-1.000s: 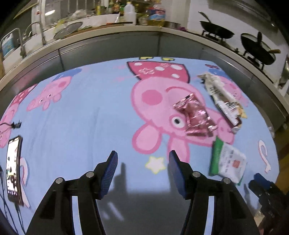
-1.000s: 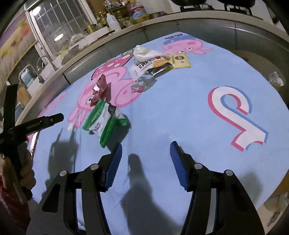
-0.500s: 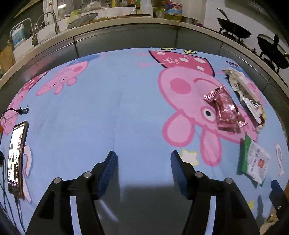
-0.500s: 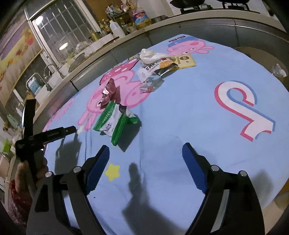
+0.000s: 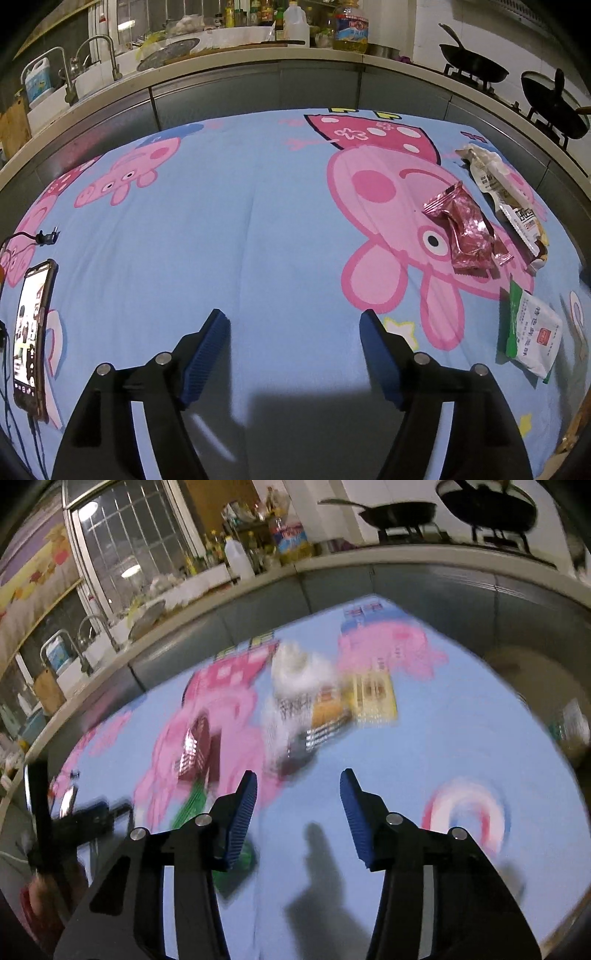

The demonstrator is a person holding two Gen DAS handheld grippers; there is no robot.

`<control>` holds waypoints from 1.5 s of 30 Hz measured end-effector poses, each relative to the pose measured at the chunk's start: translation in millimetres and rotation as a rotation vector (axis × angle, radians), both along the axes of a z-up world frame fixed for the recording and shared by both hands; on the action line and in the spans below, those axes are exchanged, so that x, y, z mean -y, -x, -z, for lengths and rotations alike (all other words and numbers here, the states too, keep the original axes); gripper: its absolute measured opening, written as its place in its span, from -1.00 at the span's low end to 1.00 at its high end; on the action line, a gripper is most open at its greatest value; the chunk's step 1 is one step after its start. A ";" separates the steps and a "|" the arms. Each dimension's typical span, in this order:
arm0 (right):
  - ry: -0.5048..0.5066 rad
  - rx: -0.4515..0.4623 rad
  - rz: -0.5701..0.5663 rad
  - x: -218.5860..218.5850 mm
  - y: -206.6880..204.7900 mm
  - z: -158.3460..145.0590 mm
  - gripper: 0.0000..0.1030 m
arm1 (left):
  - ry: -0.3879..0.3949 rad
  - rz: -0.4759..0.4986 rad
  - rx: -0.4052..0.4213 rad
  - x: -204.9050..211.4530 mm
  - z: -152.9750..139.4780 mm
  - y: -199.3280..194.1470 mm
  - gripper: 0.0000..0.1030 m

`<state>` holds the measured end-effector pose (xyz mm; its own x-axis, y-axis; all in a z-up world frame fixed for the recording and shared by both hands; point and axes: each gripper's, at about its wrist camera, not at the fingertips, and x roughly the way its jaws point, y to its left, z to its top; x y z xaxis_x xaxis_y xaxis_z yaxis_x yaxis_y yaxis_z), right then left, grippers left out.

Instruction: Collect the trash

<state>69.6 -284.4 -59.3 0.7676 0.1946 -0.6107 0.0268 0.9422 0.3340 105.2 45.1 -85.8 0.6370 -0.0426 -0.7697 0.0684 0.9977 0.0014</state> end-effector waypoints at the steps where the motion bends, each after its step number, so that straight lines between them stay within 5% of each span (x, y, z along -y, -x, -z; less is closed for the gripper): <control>1: -0.022 -0.011 0.001 8.1 -21.5 -5.6 -0.09 | 0.001 0.001 0.000 0.1 0.1 0.0 0.47; 6: -0.022 -0.080 0.030 26.4 -106.2 -9.1 -0.09 | 0.039 0.002 0.003 -4.2 -1.8 0.5 0.47; 11: -0.022 -0.217 -0.098 1.6 -166.9 12.8 -0.10 | 0.099 0.013 -0.009 -15.0 -6.9 -1.3 0.38; 16: 0.058 -0.154 -0.495 -101.2 -113.5 0.7 -0.10 | 0.153 0.028 0.049 -30.4 -26.4 1.3 0.37; 20: 0.086 -0.106 -0.633 -137.8 -64.9 -2.3 -0.12 | 0.224 0.071 0.059 -32.1 -39.3 -2.9 0.37; 28: -0.027 -0.024 -0.382 -68.8 -39.8 -7.2 -0.09 | 0.240 0.291 0.079 36.3 -69.1 -64.5 0.50; 33: -0.068 -0.042 -0.250 -26.1 -51.5 -5.0 -0.10 | 0.276 0.425 -0.037 88.7 -48.8 -129.9 0.47; 35: -0.064 -0.038 -0.212 -11.1 -59.0 -7.6 -0.10 | 0.300 0.448 -0.094 102.3 -36.8 -147.4 0.12; 37: -0.066 -0.029 -0.185 2.8 -73.8 -12.4 -0.10 | 0.348 0.484 -0.170 115.1 -24.0 -161.0 -1.00; 45: -0.044 -0.039 -0.149 14.1 -145.7 -21.6 -0.10 | 0.500 0.433 -0.003 45.7 -60.6 -127.7 -0.99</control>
